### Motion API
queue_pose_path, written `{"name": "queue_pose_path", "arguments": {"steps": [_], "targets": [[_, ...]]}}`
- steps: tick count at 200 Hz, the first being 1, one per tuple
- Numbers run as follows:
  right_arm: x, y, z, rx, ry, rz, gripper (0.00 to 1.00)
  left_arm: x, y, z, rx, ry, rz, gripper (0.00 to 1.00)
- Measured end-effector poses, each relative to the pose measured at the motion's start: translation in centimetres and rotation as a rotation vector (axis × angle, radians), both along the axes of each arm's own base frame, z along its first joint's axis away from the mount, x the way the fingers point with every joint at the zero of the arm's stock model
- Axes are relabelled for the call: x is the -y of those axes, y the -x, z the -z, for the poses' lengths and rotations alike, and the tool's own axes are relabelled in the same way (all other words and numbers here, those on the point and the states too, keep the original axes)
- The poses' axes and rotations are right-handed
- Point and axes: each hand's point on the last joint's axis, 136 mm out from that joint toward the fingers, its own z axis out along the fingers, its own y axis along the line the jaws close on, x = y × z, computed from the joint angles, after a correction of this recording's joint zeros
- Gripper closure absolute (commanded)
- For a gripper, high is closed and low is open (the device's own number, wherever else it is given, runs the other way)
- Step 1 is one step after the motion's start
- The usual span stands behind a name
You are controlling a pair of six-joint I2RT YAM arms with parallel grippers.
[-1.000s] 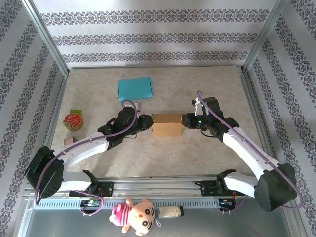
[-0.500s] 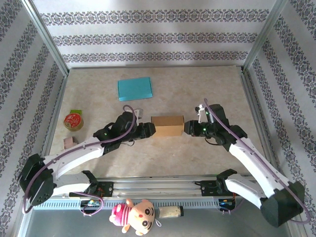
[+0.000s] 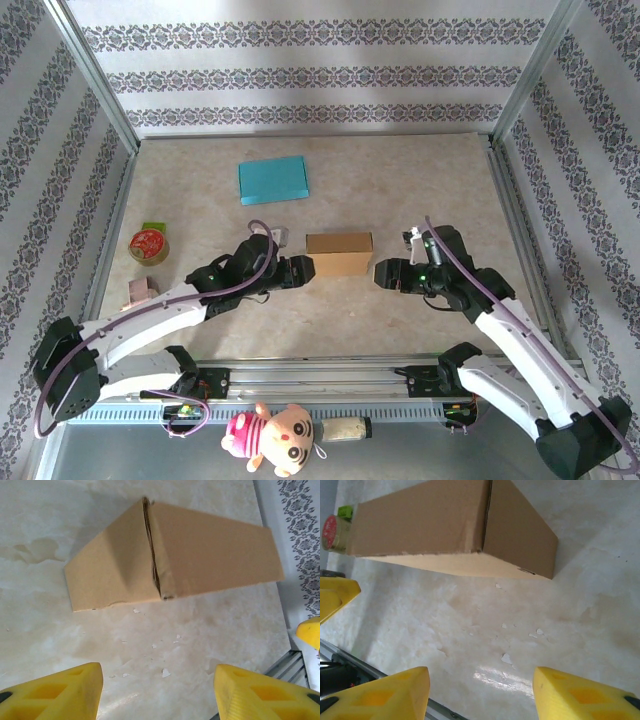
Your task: Fold the paper box
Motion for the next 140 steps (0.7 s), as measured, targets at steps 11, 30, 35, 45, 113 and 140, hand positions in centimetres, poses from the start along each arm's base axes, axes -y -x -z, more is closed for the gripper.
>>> {"name": "queue_pose_path", "arguments": {"steps": [11, 30, 35, 45, 113, 140], "targets": [[-0.1, -0.6, 0.1, -0.004, -0.004, 0.014, 0.39, 0.0, -0.2, -0.1, 0.017, -0.008, 0.000, 0.35], [-0.2, -2.1, -0.3, 0.010, -0.010, 0.036, 0.38, 0.0, -1.0, -1.5, 0.070, -0.012, -0.010, 0.28], [-0.3, -2.7, -0.5, 0.017, -0.010, 0.042, 0.38, 0.1, -1.4, -2.1, 0.089, -0.010, -0.016, 0.27], [-0.4, -3.7, -0.9, 0.029, -0.008, 0.051, 0.37, 0.0, -2.1, -3.3, 0.128, -0.005, -0.035, 0.25], [-0.6, -8.6, -1.1, 0.080, -0.005, 0.081, 0.49, -1.2, -7.2, -2.0, 0.091, -0.015, -0.147, 0.39], [-1.2, -9.0, -0.1, 0.051, -0.014, 0.058, 0.65, 0.1, -7.3, 0.3, 0.014, -0.010, -0.102, 0.62]]}}
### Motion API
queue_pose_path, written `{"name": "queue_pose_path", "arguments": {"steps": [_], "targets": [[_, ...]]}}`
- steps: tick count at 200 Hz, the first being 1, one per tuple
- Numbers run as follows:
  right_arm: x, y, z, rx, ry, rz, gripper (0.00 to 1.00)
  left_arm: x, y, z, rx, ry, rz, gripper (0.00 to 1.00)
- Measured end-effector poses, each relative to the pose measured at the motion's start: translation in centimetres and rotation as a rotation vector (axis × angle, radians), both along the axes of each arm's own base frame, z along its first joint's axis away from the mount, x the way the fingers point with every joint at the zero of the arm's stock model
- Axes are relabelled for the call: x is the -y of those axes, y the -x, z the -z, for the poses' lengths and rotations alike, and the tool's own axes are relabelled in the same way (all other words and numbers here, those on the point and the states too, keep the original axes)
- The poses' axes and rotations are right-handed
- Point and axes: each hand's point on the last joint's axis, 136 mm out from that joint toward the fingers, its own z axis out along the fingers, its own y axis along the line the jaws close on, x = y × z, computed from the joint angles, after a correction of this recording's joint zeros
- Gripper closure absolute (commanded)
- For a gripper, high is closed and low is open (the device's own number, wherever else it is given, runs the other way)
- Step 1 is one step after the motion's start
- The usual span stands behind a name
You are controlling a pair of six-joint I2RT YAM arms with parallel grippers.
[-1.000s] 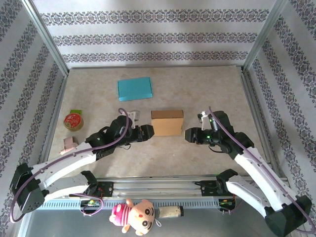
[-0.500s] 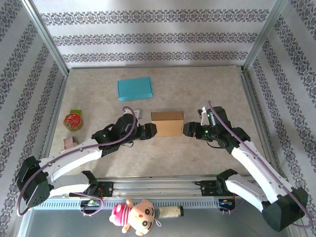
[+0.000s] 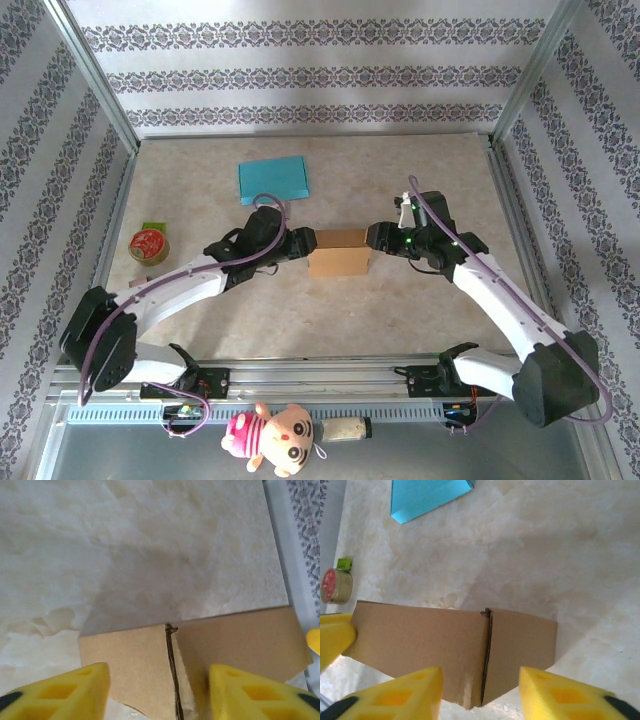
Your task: Fold the paper box
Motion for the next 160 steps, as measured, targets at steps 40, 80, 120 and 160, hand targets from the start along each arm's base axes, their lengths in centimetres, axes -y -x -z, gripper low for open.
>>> {"name": "queue_pose_path", "arguments": {"steps": [40, 80, 120, 160], "targets": [[-0.7, -0.2, 1.0, -0.016, -0.019, -0.020, 0.74, 1.0, 0.3, -0.3, 0.003, 0.119, 0.016, 0.84], [-0.8, 1.7, 1.3, 0.046, -0.034, -0.029, 0.75, 0.9, 2.1, -0.3, 0.027, 0.233, 0.014, 0.83], [-0.5, 6.6, 1.9, 0.001, -0.045, -0.065, 0.70, 0.7, 6.9, -0.1, -0.029, 0.195, 0.093, 0.74], [1.4, 12.5, 4.4, -0.137, -0.027, -0.070, 0.55, -0.4, 11.3, 1.9, -0.099, 0.123, 0.119, 0.38]]}}
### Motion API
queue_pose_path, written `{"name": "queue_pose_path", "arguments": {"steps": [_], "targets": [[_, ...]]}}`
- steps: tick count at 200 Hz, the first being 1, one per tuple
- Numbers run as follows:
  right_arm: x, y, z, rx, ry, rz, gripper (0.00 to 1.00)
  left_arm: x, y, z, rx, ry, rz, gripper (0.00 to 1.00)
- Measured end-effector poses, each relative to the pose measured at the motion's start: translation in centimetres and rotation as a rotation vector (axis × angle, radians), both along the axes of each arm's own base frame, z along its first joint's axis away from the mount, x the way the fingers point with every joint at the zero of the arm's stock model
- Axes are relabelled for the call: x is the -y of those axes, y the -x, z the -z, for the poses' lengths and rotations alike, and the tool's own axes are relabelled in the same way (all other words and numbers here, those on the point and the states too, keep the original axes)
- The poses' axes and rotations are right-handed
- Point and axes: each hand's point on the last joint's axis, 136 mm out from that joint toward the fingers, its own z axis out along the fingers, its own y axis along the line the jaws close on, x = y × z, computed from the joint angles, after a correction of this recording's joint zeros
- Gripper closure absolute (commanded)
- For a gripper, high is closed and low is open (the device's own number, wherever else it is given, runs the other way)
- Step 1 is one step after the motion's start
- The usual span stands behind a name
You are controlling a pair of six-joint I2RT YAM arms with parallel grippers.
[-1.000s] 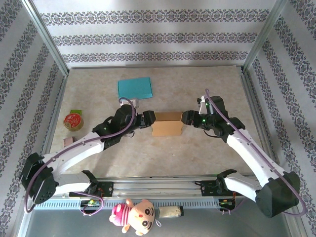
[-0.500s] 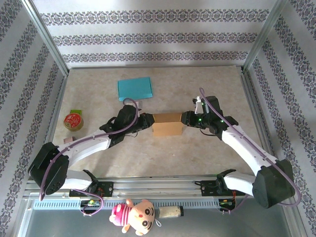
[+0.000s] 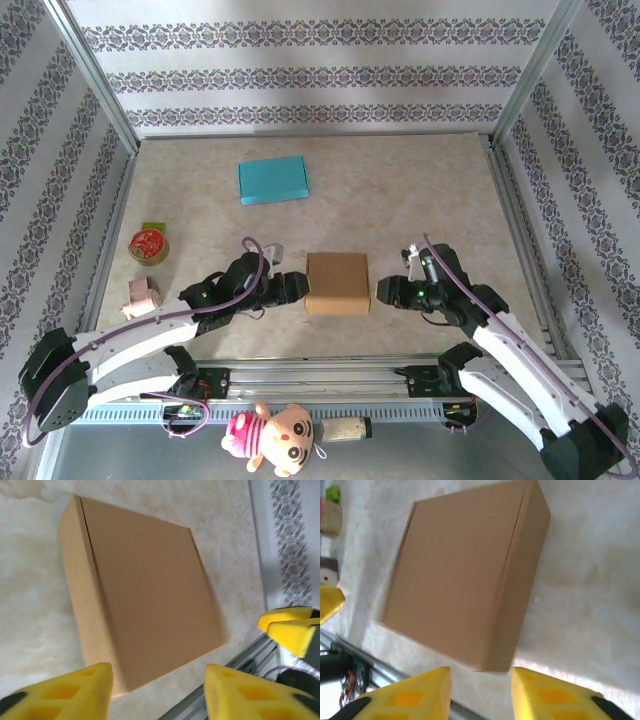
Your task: Fold the paper box
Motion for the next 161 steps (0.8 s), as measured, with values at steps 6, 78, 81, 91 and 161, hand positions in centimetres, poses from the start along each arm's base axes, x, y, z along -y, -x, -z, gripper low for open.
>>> {"name": "queue_pose_path", "arguments": {"steps": [6, 78, 81, 91, 161], "targets": [[0.2, 0.5, 0.1, -0.014, 0.002, 0.000, 0.52, -0.1, 0.4, 0.2, -0.004, -0.009, 0.000, 0.38], [-0.4, -0.2, 1.8, -0.105, 0.009, 0.021, 0.33, -0.3, -0.2, 3.8, -0.033, -0.125, -0.026, 0.25], [-0.6, -0.4, 2.0, -0.110, 0.008, 0.022, 0.34, -0.2, -0.3, 4.2, -0.035, -0.136, -0.022, 0.25], [-1.0, -1.0, 2.5, -0.122, 0.003, 0.025, 0.36, 0.1, -0.5, 5.1, -0.045, -0.163, -0.013, 0.25], [-3.8, -3.1, 6.8, -0.218, 0.013, 0.004, 0.50, 4.3, -3.4, 9.1, -0.072, -0.178, 0.029, 0.44]]}}
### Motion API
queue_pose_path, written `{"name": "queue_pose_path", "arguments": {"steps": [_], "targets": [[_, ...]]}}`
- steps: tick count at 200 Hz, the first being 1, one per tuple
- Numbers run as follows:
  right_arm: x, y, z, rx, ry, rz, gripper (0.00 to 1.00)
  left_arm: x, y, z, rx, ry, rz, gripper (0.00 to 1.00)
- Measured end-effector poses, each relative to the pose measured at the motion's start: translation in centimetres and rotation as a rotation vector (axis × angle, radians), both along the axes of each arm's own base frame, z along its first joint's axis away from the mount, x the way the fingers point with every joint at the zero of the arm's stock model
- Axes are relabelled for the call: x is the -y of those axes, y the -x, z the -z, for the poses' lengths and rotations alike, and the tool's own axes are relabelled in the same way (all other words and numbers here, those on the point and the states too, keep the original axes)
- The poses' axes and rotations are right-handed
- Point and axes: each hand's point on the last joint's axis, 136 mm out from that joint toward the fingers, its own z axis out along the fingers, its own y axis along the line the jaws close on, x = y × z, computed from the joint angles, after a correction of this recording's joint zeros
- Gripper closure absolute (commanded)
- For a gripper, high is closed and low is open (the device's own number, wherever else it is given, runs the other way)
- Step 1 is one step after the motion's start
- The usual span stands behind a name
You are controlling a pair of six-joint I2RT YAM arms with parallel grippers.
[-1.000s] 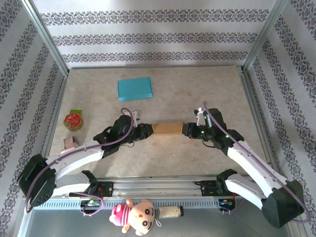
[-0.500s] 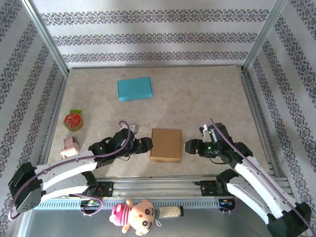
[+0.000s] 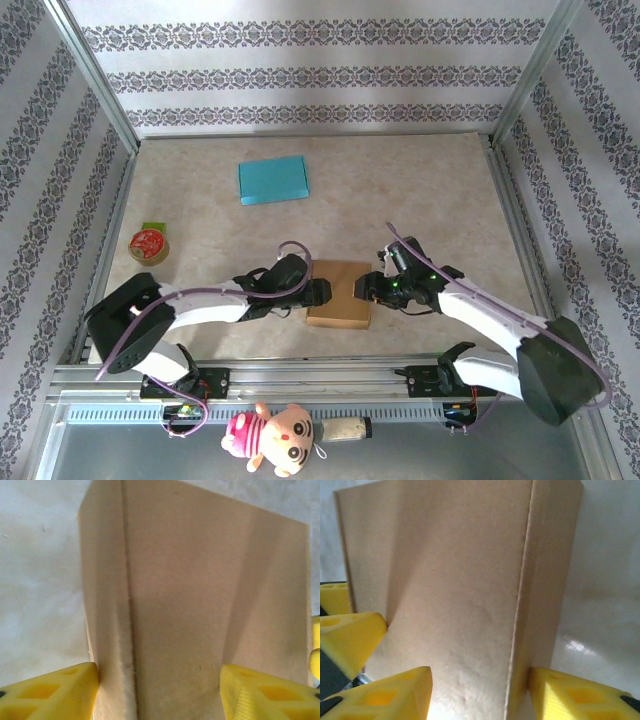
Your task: Fold the paper box
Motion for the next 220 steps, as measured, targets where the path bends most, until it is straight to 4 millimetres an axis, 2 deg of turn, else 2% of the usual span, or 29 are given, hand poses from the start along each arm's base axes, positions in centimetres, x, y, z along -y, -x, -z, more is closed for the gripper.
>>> {"name": "queue_pose_path", "arguments": {"steps": [24, 44, 74, 107, 134, 151, 182, 220], "targets": [[0.5, -1.6, 0.7, -0.008, 0.023, 0.044, 0.56, 0.4, -2.3, -0.1, 0.017, 0.020, -0.042, 0.48], [1.4, -4.8, 0.5, -0.002, 0.024, 0.119, 0.58, 1.0, -5.8, -0.2, 0.043, 0.047, -0.095, 0.53], [3.6, -11.9, 0.0, 0.048, 0.047, 0.223, 0.58, 2.4, -13.4, -0.7, 0.106, 0.128, -0.166, 0.54], [5.6, -20.3, -0.2, 0.109, 0.076, 0.281, 0.58, 3.9, -22.0, -1.3, 0.198, 0.118, -0.185, 0.53], [6.1, -27.2, -0.4, 0.170, 0.077, 0.282, 0.57, 3.3, -28.0, -1.4, 0.257, 0.071, -0.236, 0.52], [5.8, -30.8, -0.5, 0.216, 0.078, 0.261, 0.54, 2.6, -31.1, -1.5, 0.289, 0.023, -0.271, 0.52], [6.0, -35.1, -0.8, 0.264, 0.083, 0.247, 0.47, 2.3, -35.3, -1.7, 0.330, 0.003, -0.296, 0.52], [5.8, -38.0, -1.1, 0.289, 0.086, 0.206, 0.39, 2.0, -36.5, -1.7, 0.328, -0.004, -0.299, 0.43]]}}
